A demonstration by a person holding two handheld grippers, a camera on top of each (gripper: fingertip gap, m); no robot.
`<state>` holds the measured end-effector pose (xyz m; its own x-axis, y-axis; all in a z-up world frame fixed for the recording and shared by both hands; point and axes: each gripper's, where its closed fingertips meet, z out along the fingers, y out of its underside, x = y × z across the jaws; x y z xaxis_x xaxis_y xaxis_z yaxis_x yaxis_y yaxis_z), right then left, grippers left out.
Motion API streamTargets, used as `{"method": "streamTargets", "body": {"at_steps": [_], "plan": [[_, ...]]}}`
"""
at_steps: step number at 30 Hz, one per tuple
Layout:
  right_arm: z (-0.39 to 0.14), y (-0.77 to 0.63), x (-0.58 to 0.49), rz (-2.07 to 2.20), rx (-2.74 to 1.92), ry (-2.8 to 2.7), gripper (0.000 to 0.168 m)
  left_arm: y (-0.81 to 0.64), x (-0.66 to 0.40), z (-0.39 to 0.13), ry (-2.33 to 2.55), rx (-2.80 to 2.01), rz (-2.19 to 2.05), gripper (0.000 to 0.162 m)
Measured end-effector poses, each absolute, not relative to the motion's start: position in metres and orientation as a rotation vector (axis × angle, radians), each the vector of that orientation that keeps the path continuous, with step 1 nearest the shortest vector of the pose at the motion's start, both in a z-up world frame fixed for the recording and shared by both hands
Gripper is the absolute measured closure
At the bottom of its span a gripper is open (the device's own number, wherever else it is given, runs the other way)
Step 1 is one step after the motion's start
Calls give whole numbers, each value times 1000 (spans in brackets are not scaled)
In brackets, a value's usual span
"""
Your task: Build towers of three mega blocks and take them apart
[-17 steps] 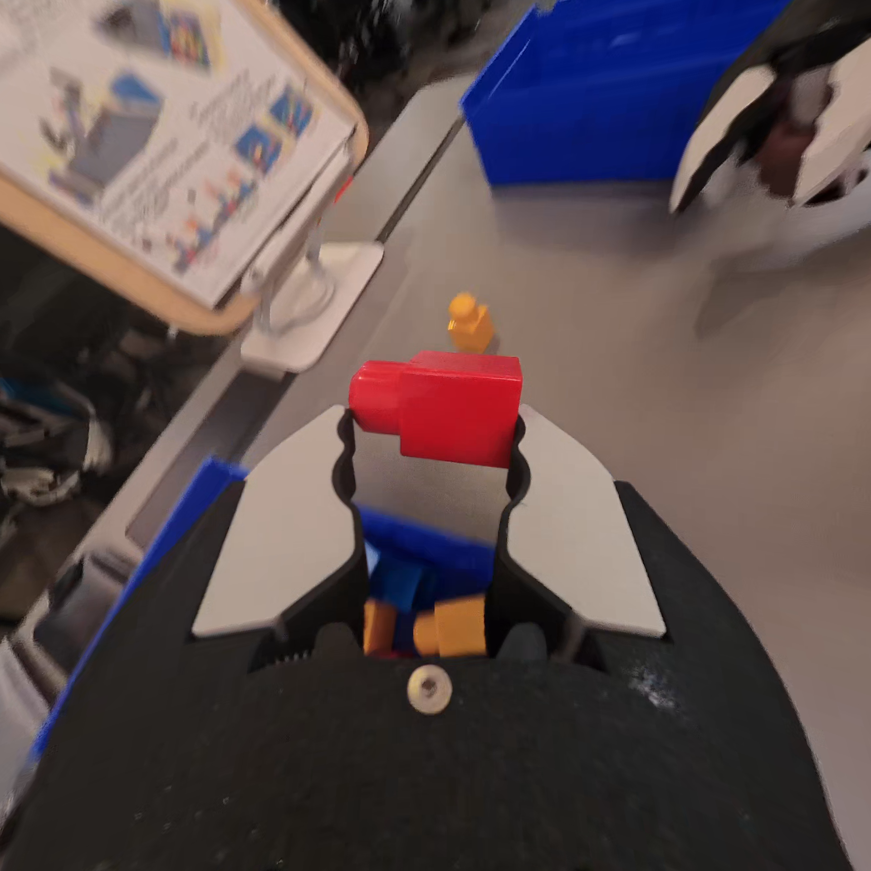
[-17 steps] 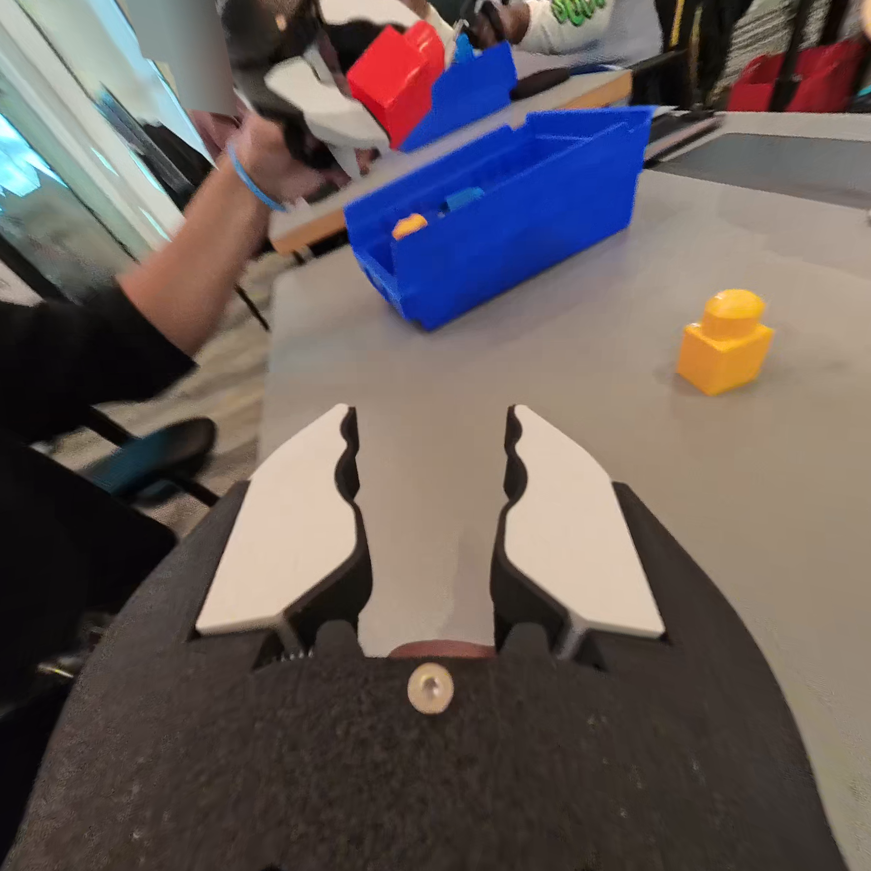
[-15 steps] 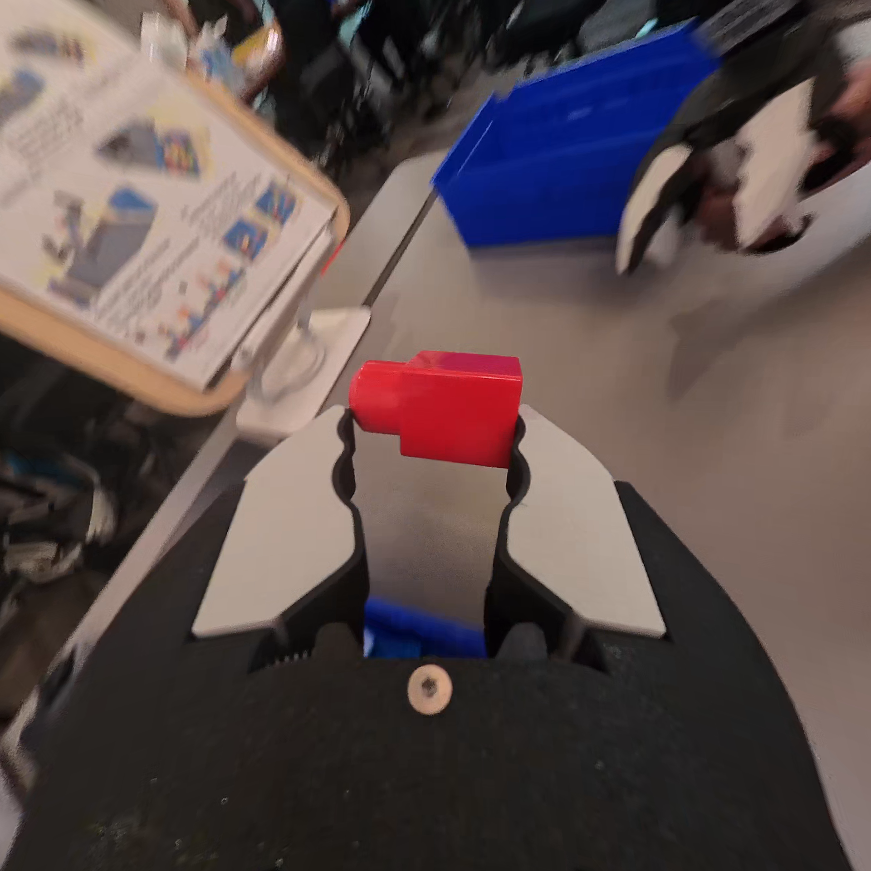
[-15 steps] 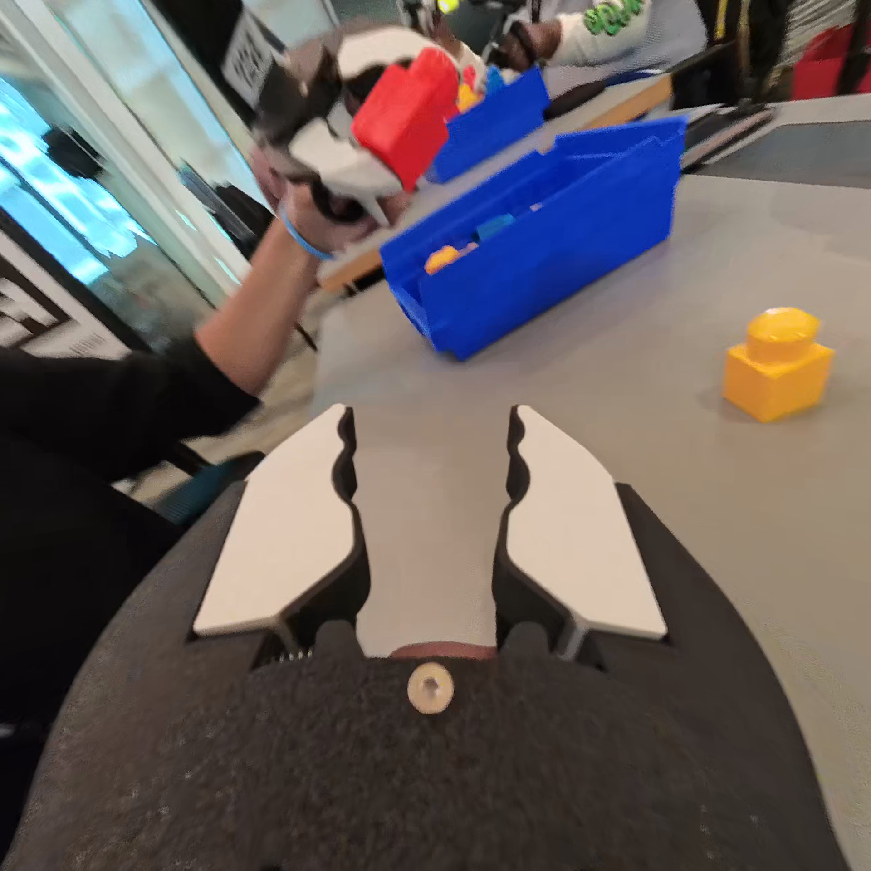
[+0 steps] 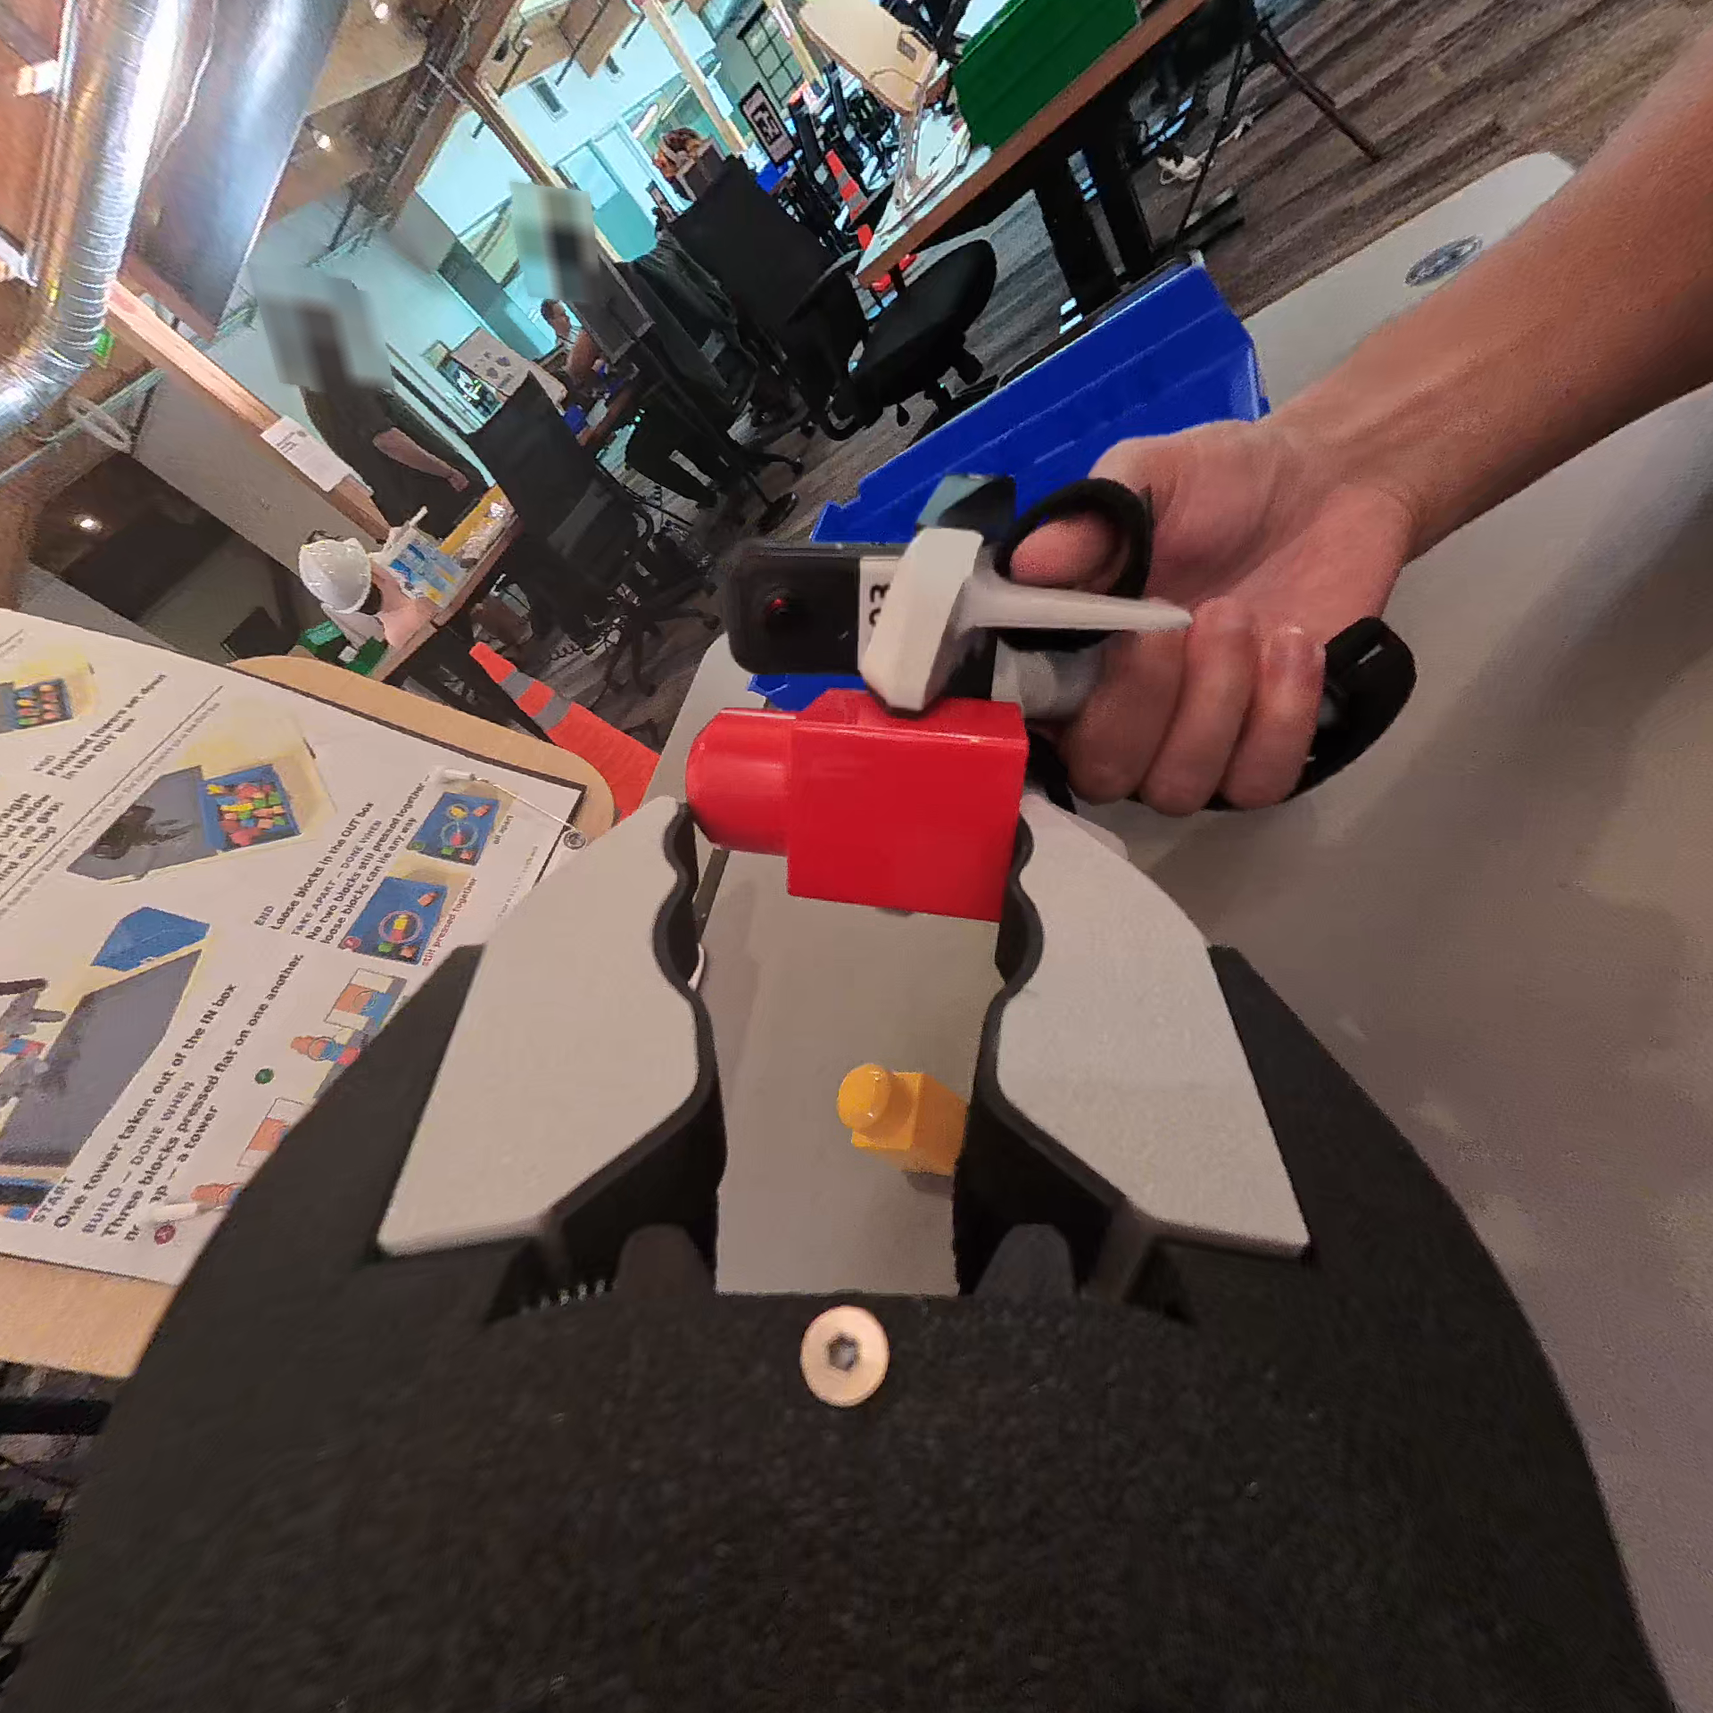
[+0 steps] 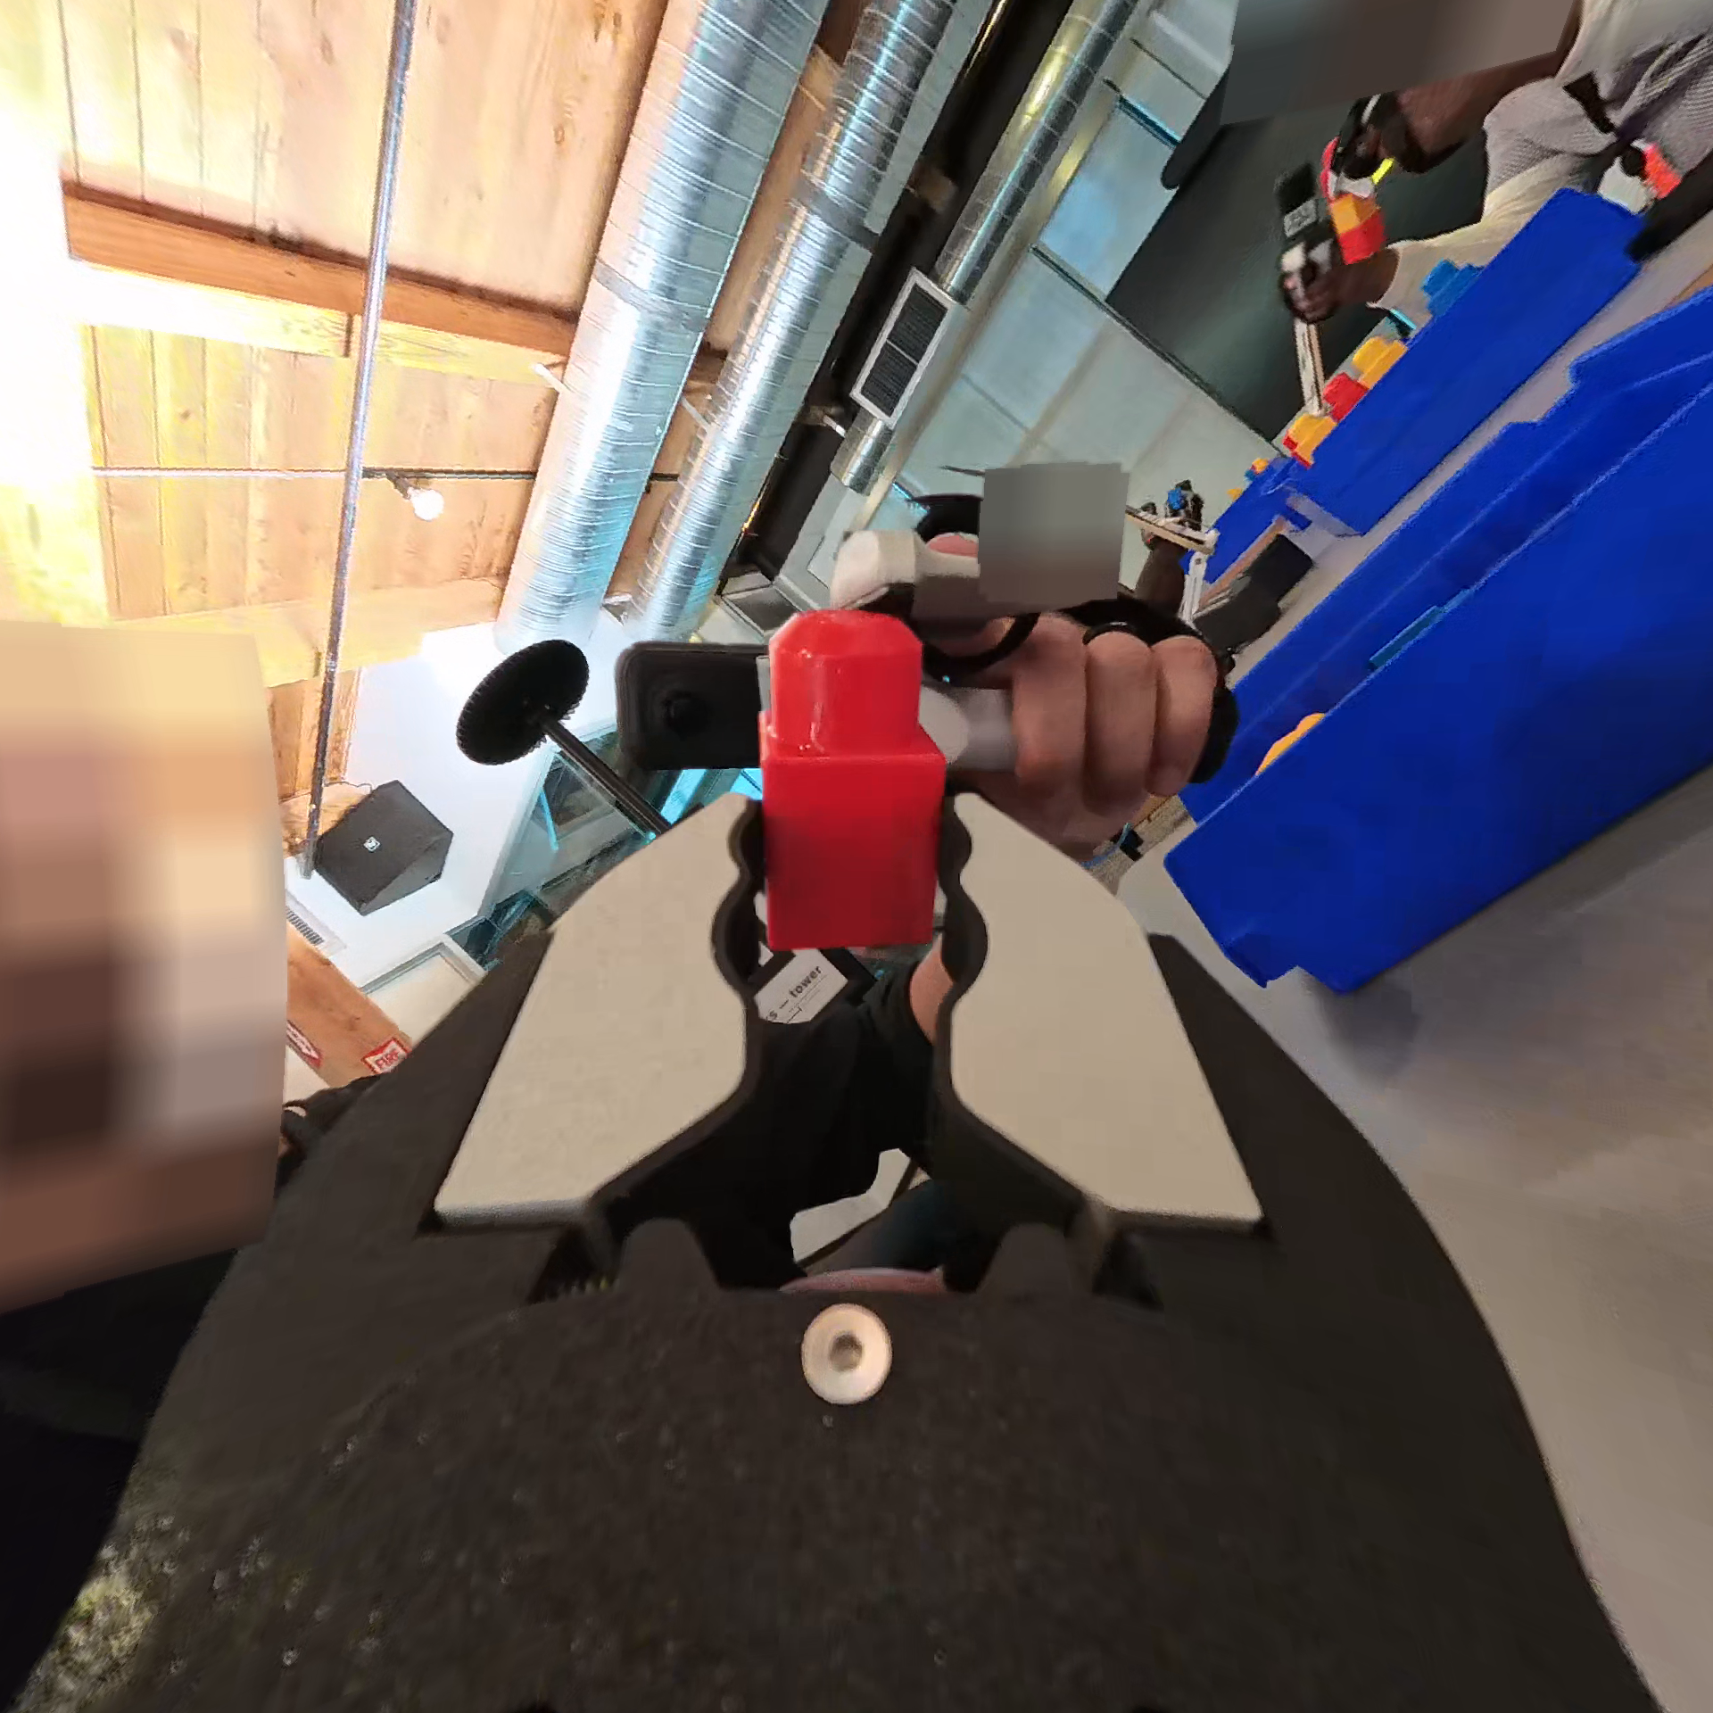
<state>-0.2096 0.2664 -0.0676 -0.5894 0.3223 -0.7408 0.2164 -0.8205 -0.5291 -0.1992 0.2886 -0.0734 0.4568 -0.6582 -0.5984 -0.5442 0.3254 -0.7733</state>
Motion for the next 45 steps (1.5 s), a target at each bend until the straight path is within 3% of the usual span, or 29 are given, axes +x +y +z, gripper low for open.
{"method": "streamTargets", "body": {"at_steps": [7,9,11,21,34,38,45], "plan": [[-78,275,-206,2553,-1401,-872,133,290,-203,-92,1136,-1461,-137,103],[-74,283,-198,2503,-1391,-860,133,287,-210,-95,1025,-1566,-176,81],[-67,288,-188,2427,-1365,-878,133,278,-213,-104,908,-1659,-264,79],[-55,294,-167,2145,-1342,-988,133,328,-258,-228,219,-2077,-15,71],[-77,333,-155,1900,-1497,-878,133,394,-246,-247,-205,-2192,272,95],[-84,335,-154,1829,-1532,-892,133,397,-251,-259,-264,-2272,163,125],[-91,330,-156,1732,-1528,-954,133,378,-257,-249,-47,-2311,-71,126]]}}
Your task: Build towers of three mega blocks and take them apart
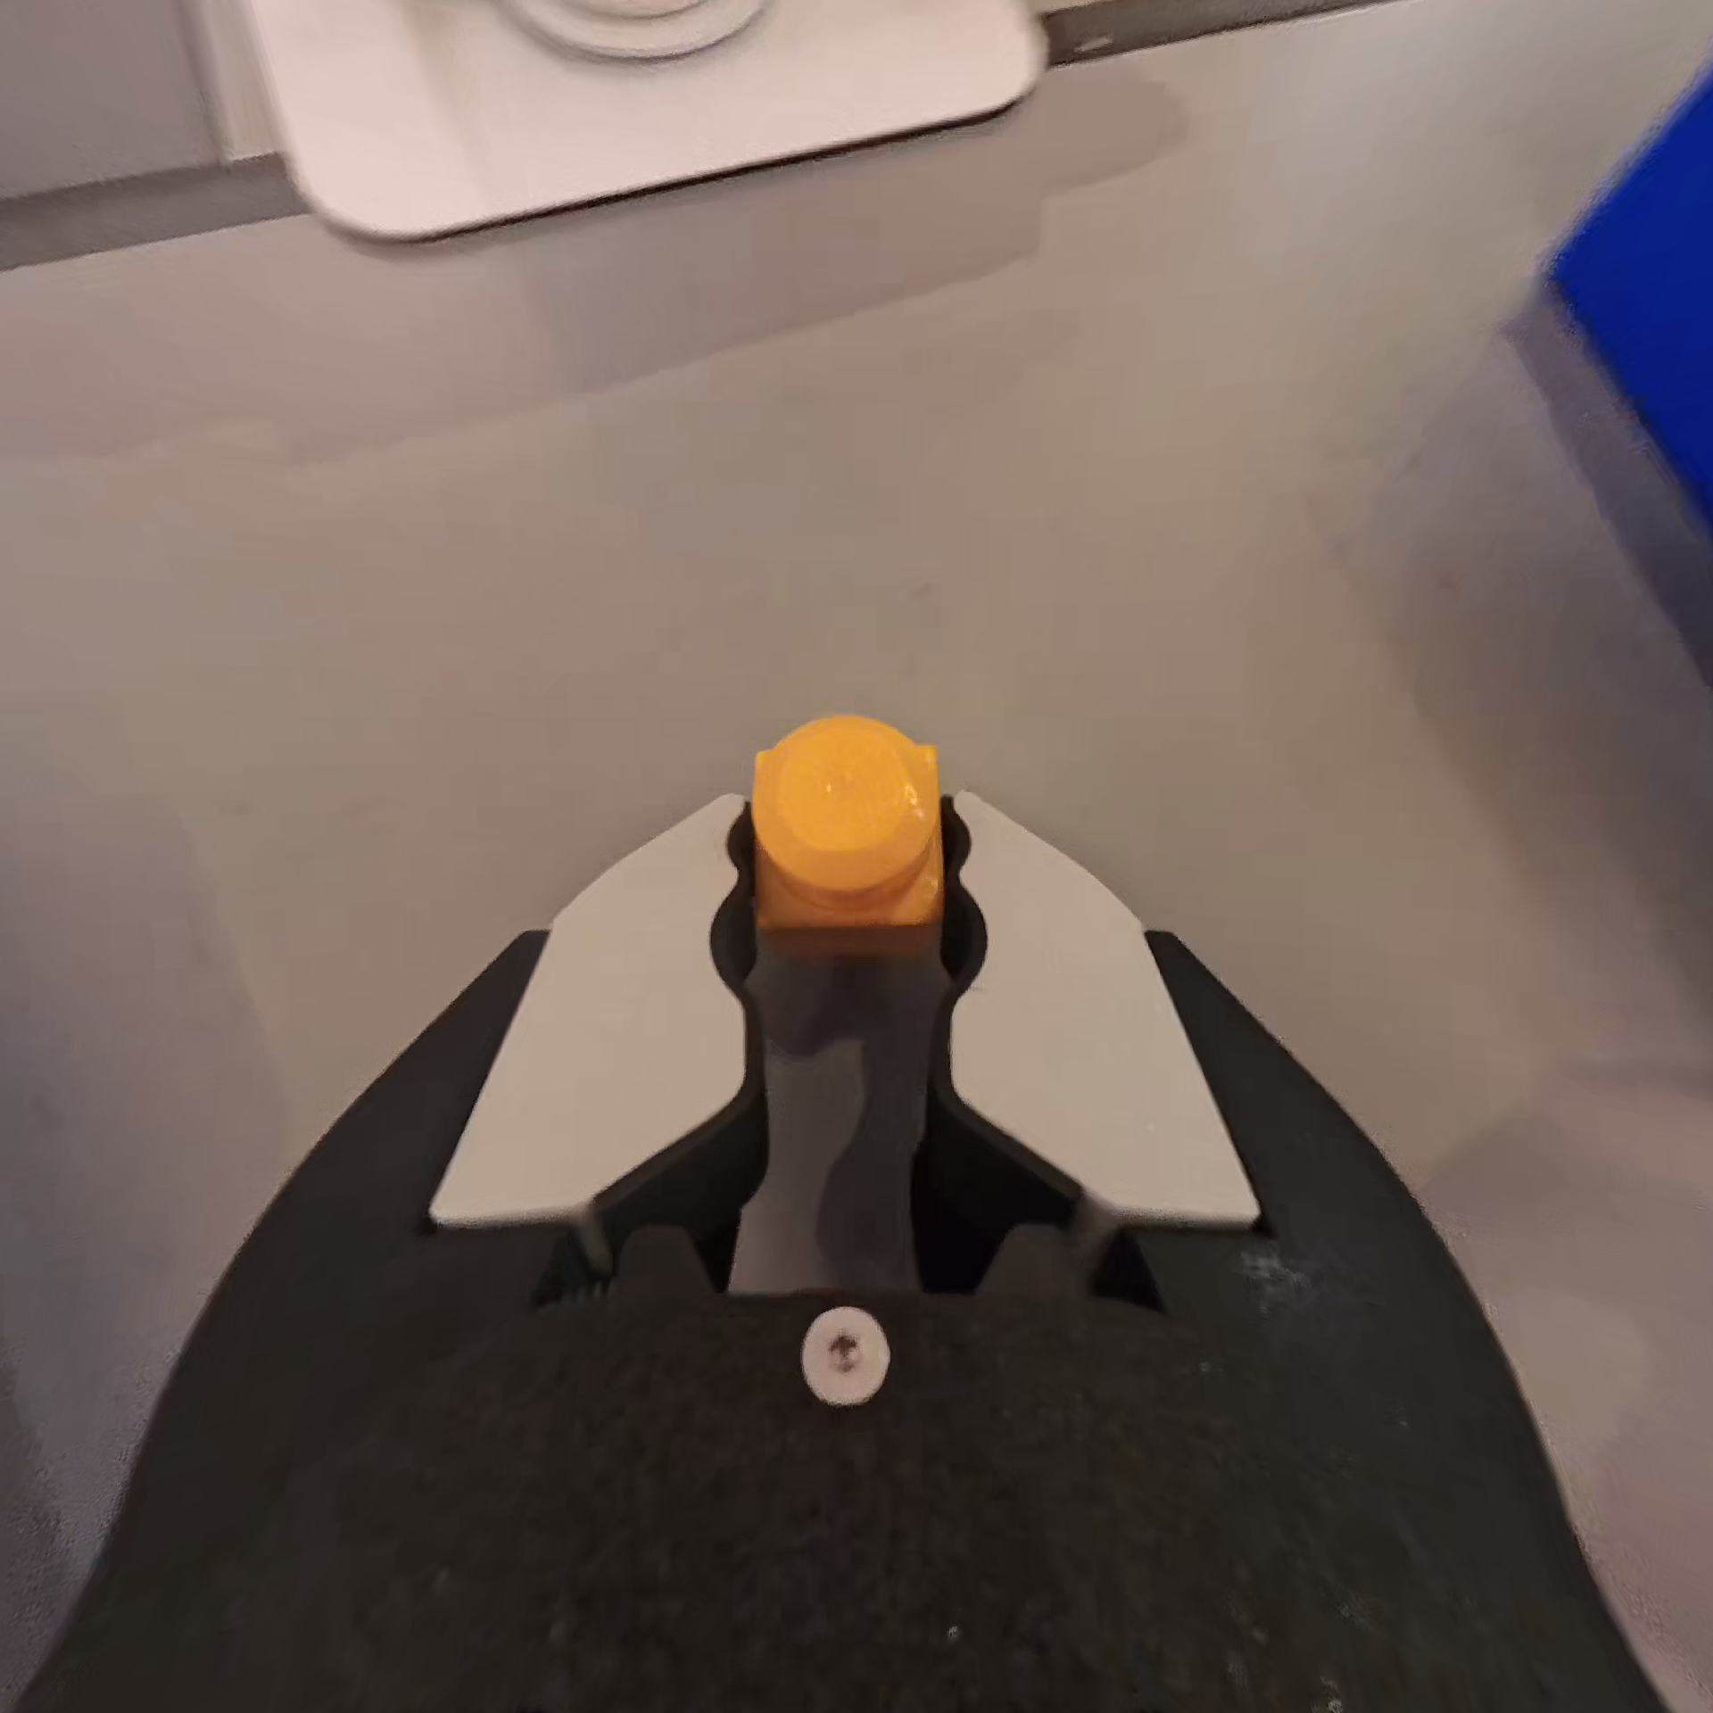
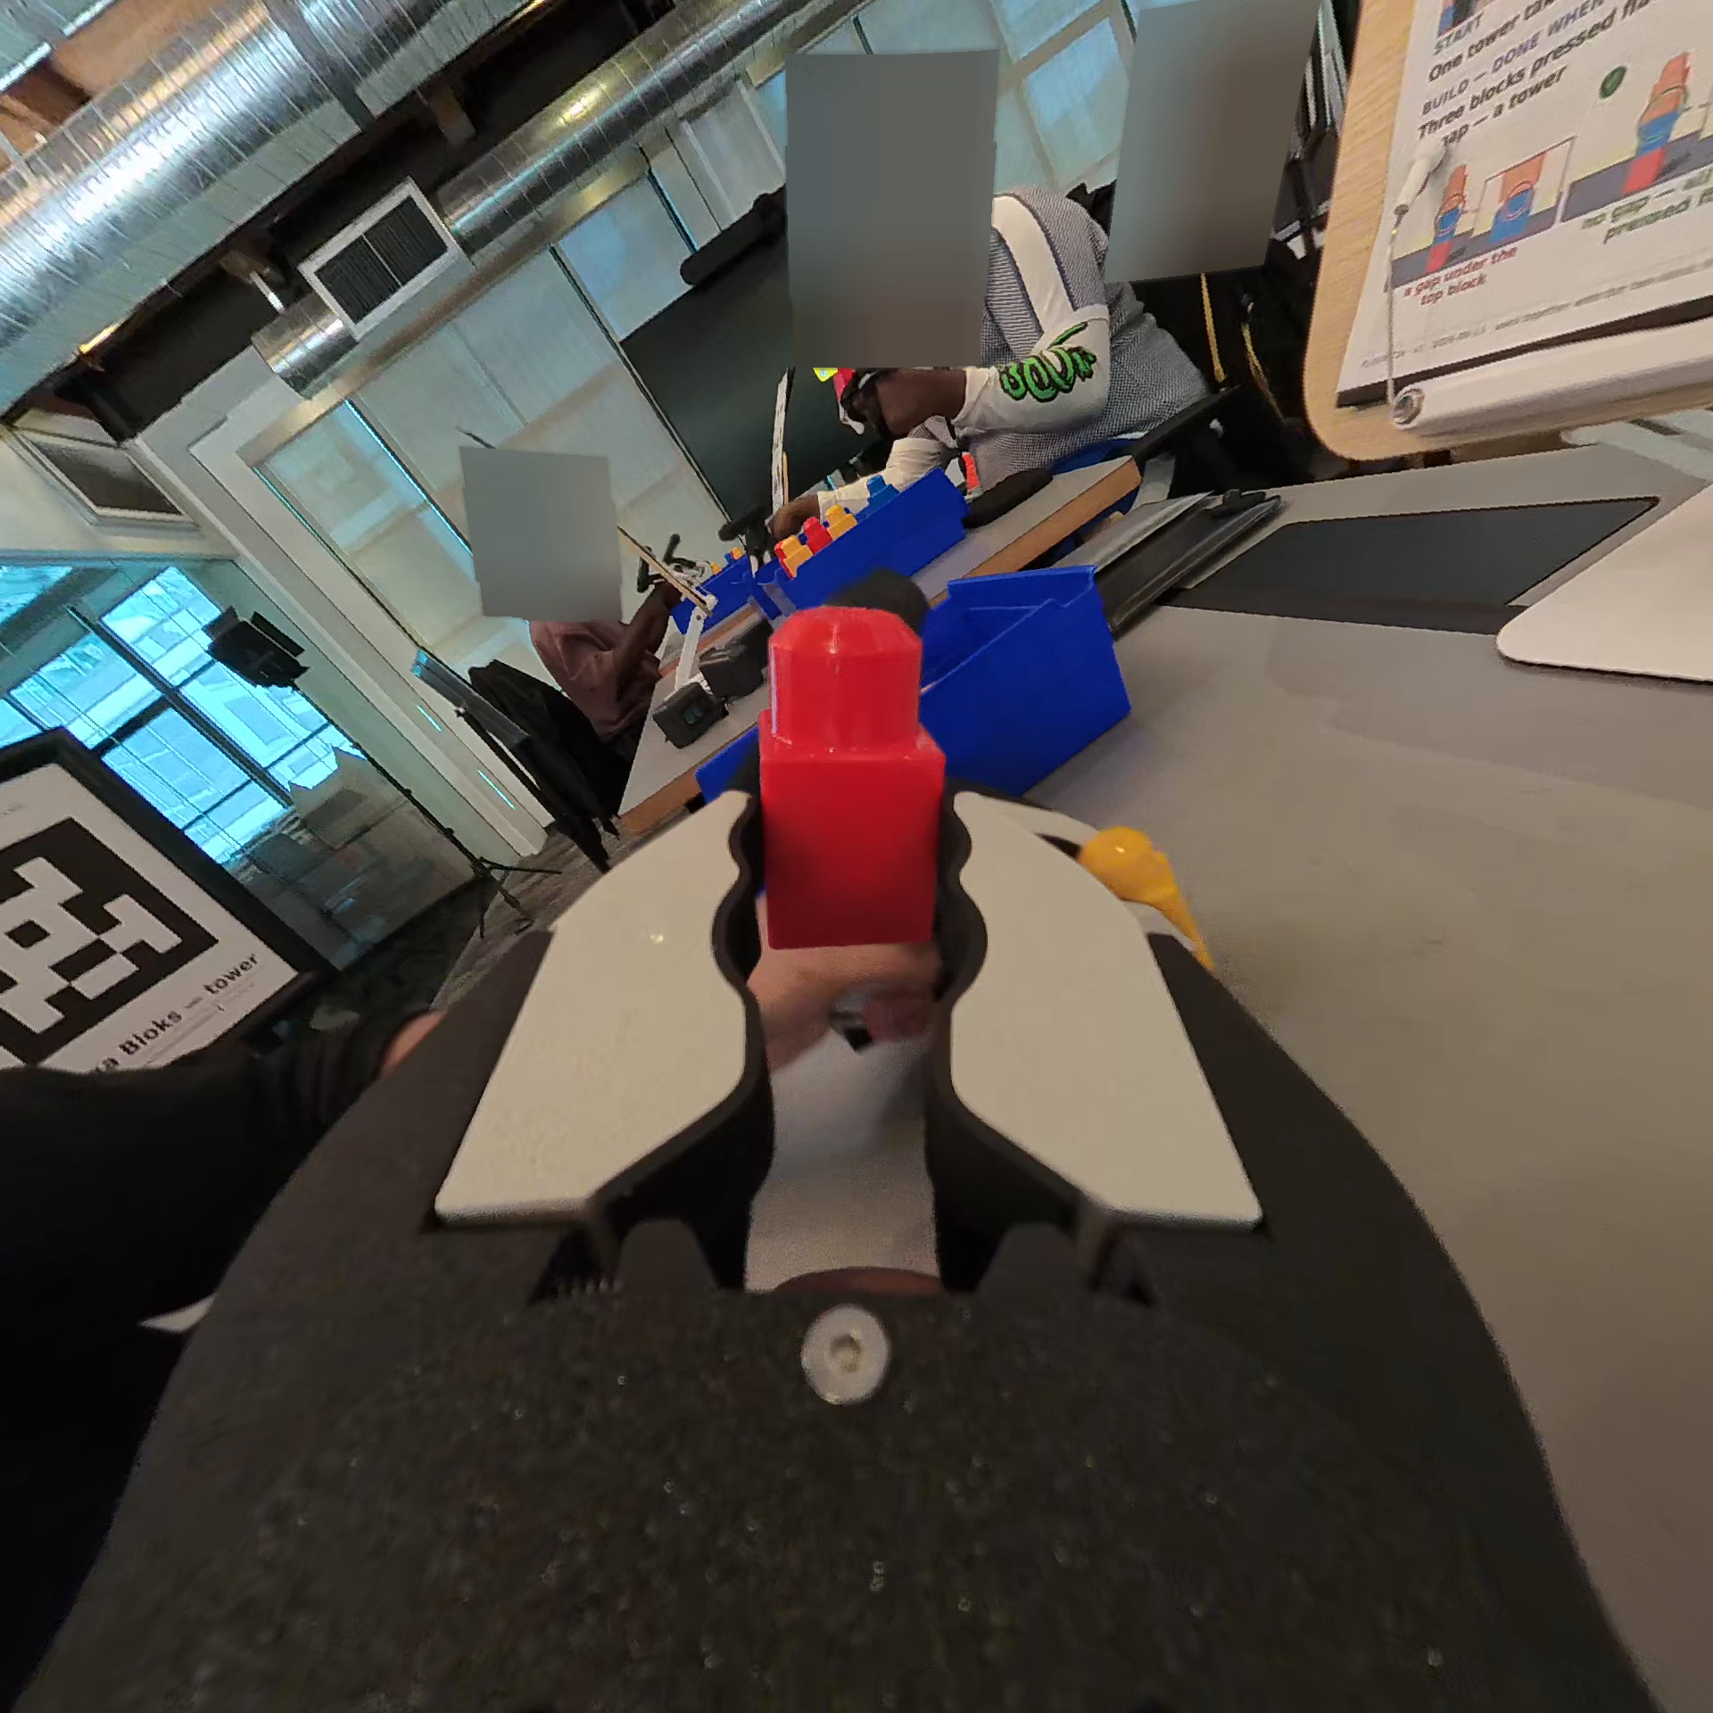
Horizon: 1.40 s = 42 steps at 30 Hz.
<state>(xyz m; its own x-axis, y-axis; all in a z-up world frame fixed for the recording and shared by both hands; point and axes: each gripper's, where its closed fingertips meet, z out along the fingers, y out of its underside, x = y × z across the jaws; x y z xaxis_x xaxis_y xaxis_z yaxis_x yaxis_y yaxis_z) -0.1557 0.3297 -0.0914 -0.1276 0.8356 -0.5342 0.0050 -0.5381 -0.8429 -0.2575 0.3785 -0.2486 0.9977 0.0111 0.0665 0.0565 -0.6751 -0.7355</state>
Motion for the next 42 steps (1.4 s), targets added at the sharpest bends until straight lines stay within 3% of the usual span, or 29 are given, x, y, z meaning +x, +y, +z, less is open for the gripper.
{"method": "streamTargets", "body": {"at_steps": [8,14,24,42], "plan": [[-119,297,-180,1671,-1420,-1214,133,316,-268,-108,539,-2110,-471,126],[-139,288,-214,1676,-1268,-1360,133,297,-251,-48,859,-2009,-802,126],[-126,296,-221,1680,-1193,-1362,133,312,-206,-73,1160,-2051,-838,126],[-120,304,-218,1743,-1239,-1302,133,320,-200,-88,1098,-2083,-862,126]]}}
